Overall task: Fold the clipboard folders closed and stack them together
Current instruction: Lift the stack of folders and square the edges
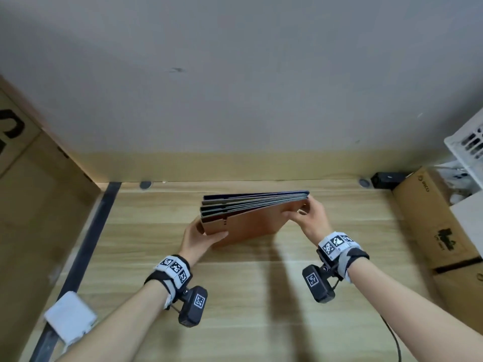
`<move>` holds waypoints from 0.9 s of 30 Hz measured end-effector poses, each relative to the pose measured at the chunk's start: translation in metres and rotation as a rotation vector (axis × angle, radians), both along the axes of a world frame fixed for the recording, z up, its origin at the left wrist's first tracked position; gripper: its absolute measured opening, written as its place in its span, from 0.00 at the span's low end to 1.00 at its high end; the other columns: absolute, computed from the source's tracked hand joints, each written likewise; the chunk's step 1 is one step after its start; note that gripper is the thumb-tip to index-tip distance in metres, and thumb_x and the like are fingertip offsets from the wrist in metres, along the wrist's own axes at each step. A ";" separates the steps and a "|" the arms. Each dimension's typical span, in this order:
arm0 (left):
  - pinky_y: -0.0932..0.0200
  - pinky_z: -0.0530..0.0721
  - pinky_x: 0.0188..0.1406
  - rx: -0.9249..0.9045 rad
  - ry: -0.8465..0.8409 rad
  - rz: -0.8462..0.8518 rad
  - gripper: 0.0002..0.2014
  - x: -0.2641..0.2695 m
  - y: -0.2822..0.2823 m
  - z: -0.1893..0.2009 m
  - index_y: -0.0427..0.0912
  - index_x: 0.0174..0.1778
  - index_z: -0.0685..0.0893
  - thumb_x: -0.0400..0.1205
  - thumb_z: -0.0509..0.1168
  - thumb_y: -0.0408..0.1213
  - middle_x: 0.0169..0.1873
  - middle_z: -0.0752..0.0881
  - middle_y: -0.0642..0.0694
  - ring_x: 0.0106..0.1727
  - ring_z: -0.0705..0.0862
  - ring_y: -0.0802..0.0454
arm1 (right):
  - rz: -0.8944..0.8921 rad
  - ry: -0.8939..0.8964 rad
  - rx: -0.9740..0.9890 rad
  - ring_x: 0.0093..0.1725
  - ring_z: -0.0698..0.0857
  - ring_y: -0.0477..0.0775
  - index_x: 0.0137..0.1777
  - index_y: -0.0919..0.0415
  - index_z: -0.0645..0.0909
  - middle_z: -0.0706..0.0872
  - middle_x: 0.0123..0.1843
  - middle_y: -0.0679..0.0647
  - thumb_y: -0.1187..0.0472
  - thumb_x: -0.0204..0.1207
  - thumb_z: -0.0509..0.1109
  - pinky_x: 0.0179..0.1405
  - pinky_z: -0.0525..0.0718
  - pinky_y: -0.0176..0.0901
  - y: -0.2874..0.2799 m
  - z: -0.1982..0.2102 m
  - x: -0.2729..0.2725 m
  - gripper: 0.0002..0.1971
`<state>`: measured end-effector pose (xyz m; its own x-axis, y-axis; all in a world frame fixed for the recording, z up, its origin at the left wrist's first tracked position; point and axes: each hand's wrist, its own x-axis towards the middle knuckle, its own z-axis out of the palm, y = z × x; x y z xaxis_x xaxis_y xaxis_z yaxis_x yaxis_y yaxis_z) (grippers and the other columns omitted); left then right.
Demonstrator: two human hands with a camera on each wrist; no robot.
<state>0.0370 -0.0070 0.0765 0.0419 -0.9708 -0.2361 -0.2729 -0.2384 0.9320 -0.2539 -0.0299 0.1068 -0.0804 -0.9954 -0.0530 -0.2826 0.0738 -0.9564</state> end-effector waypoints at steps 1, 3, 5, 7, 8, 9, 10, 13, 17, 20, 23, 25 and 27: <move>0.66 0.87 0.51 0.003 -0.002 -0.006 0.23 0.001 0.000 -0.003 0.52 0.55 0.85 0.67 0.83 0.34 0.48 0.91 0.55 0.51 0.90 0.63 | 0.008 0.006 0.000 0.47 0.88 0.42 0.49 0.52 0.84 0.90 0.46 0.46 0.71 0.63 0.82 0.54 0.83 0.39 0.001 -0.002 -0.001 0.18; 0.52 0.87 0.61 -0.004 -0.012 -0.013 0.28 0.002 0.000 0.000 0.49 0.61 0.83 0.66 0.84 0.36 0.52 0.90 0.55 0.54 0.88 0.62 | 0.033 0.022 0.020 0.50 0.89 0.46 0.47 0.52 0.84 0.91 0.47 0.48 0.68 0.65 0.82 0.59 0.83 0.44 -0.002 -0.006 -0.005 0.15; 0.49 0.83 0.69 -0.066 -0.006 -0.017 0.35 0.001 -0.001 0.009 0.51 0.69 0.78 0.66 0.83 0.37 0.60 0.87 0.57 0.60 0.85 0.66 | 0.068 0.005 0.046 0.57 0.88 0.52 0.52 0.56 0.84 0.91 0.53 0.51 0.66 0.67 0.82 0.66 0.82 0.52 -0.006 -0.007 -0.006 0.16; 0.50 0.72 0.78 -0.131 -0.021 -0.016 0.49 -0.002 -0.003 0.020 0.57 0.80 0.67 0.65 0.84 0.43 0.74 0.79 0.56 0.74 0.77 0.62 | 0.097 0.000 0.071 0.61 0.86 0.50 0.60 0.57 0.82 0.90 0.58 0.50 0.62 0.69 0.81 0.68 0.79 0.50 -0.010 -0.006 -0.003 0.20; 0.51 0.68 0.81 -0.148 -0.018 -0.011 0.54 -0.004 -0.004 0.025 0.59 0.83 0.61 0.64 0.85 0.46 0.78 0.74 0.56 0.78 0.72 0.60 | 0.109 0.006 0.086 0.62 0.85 0.45 0.65 0.56 0.79 0.88 0.61 0.47 0.59 0.71 0.79 0.66 0.78 0.44 -0.009 -0.004 0.000 0.22; 0.51 0.66 0.82 -0.152 0.011 0.004 0.57 -0.008 -0.005 0.029 0.60 0.84 0.59 0.63 0.85 0.47 0.79 0.72 0.55 0.79 0.71 0.60 | 0.121 -0.009 0.105 0.63 0.84 0.39 0.69 0.54 0.75 0.86 0.63 0.44 0.56 0.73 0.78 0.63 0.78 0.36 -0.008 -0.001 0.004 0.25; 0.51 0.66 0.83 -0.150 0.062 0.030 0.57 -0.011 -0.006 0.033 0.58 0.84 0.59 0.62 0.85 0.47 0.78 0.74 0.55 0.79 0.72 0.59 | 0.124 -0.046 0.123 0.61 0.83 0.33 0.73 0.53 0.72 0.84 0.64 0.41 0.54 0.75 0.76 0.59 0.78 0.28 -0.007 0.002 0.008 0.27; 0.47 0.68 0.82 -0.122 0.188 0.081 0.56 -0.017 -0.008 0.044 0.56 0.83 0.63 0.60 0.85 0.53 0.76 0.77 0.54 0.77 0.75 0.58 | 0.100 -0.134 0.175 0.59 0.79 0.23 0.78 0.51 0.65 0.79 0.68 0.38 0.49 0.81 0.67 0.56 0.74 0.18 -0.008 0.016 0.018 0.27; 0.44 0.59 0.81 0.028 0.309 0.105 0.54 -0.016 -0.014 0.065 0.59 0.85 0.55 0.65 0.71 0.69 0.85 0.62 0.51 0.84 0.61 0.51 | 0.132 -0.199 0.344 0.81 0.58 0.32 0.85 0.45 0.56 0.59 0.82 0.32 0.23 0.74 0.54 0.80 0.49 0.38 -0.015 0.022 0.011 0.43; 0.43 0.62 0.82 0.018 0.348 0.221 0.51 -0.022 -0.028 0.078 0.54 0.84 0.64 0.65 0.66 0.73 0.83 0.68 0.51 0.82 0.66 0.51 | 0.111 -0.271 0.367 0.82 0.60 0.35 0.84 0.44 0.61 0.63 0.84 0.36 0.16 0.63 0.57 0.86 0.48 0.48 -0.024 0.020 0.010 0.52; 0.47 0.63 0.80 0.037 0.355 0.389 0.43 -0.034 -0.038 0.082 0.50 0.84 0.65 0.75 0.65 0.66 0.83 0.67 0.51 0.82 0.66 0.50 | 0.023 -0.319 0.315 0.79 0.70 0.40 0.79 0.47 0.71 0.73 0.79 0.42 0.18 0.60 0.63 0.85 0.56 0.49 -0.029 0.021 0.019 0.50; 0.50 0.64 0.76 0.040 0.304 0.442 0.38 -0.040 -0.041 0.081 0.47 0.83 0.66 0.80 0.64 0.63 0.82 0.67 0.49 0.82 0.66 0.49 | -0.003 -0.310 0.287 0.76 0.75 0.43 0.70 0.46 0.79 0.78 0.75 0.44 0.22 0.62 0.64 0.83 0.61 0.50 -0.031 0.022 0.022 0.41; 0.50 0.64 0.76 0.040 0.255 0.458 0.37 -0.040 -0.044 0.079 0.45 0.82 0.67 0.81 0.63 0.61 0.82 0.67 0.48 0.83 0.66 0.48 | -0.037 -0.268 0.238 0.70 0.80 0.46 0.64 0.49 0.83 0.84 0.69 0.46 0.29 0.66 0.65 0.80 0.68 0.52 -0.036 0.022 0.020 0.33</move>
